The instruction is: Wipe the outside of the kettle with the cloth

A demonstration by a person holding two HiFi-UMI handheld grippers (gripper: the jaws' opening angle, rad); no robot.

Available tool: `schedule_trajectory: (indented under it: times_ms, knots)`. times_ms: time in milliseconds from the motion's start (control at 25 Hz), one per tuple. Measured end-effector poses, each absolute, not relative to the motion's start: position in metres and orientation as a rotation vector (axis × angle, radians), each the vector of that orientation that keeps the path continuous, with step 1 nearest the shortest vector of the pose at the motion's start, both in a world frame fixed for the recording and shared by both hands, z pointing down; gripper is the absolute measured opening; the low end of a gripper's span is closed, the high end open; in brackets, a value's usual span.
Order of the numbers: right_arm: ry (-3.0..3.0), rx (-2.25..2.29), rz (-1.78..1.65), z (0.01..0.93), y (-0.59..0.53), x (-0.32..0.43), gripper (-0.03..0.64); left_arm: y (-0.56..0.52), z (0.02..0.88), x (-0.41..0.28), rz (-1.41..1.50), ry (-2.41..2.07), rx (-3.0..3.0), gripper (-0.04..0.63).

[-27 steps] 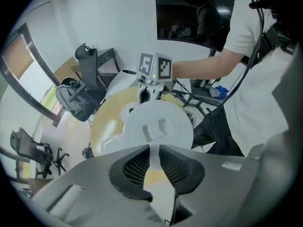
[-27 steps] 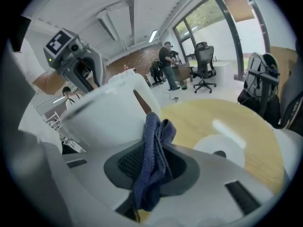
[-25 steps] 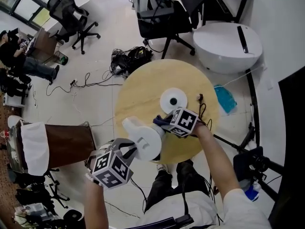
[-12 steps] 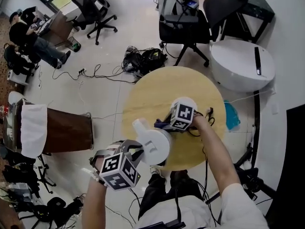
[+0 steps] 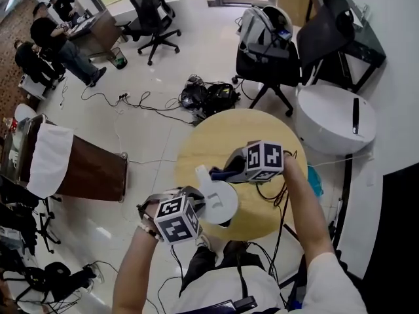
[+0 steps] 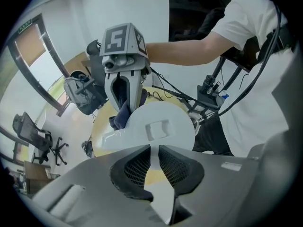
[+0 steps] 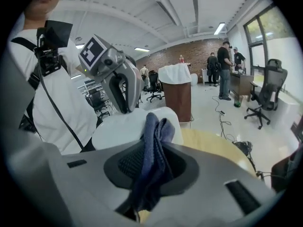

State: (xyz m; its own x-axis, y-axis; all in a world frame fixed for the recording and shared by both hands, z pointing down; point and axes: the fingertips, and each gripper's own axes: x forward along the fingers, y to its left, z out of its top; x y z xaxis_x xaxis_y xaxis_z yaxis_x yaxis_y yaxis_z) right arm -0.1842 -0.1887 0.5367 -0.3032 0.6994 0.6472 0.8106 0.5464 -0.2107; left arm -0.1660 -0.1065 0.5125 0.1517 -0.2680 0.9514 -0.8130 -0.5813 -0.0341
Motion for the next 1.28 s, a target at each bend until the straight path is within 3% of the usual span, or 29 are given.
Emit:
schedule_trajectory:
  times_ms: [280,560,680,1280]
  knots:
    - [-2.256,-1.039,-0.111,0.505,-0.204,-0.181,0.084,-0.113,0.514,-0.17,1.22,-1.13,1.946,0.046]
    - [-2.608,-0.473,0.405,0.448,-0.246,-0.147,0.083,-0.119,0.48,-0.201,0.505,-1.635,1.868,0.047]
    - [-2.666,-0.237,0.533,0.442,-0.246,-0.122,0.083,-0.117,0.464,-0.202,0.281,-1.783,1.841,0.0]
    - [-2.761,0.511,0.926,0.452,-0.181,-0.008,0.083,-0.067,0.454,-0.183,-0.097,-1.85,1.8,0.0]
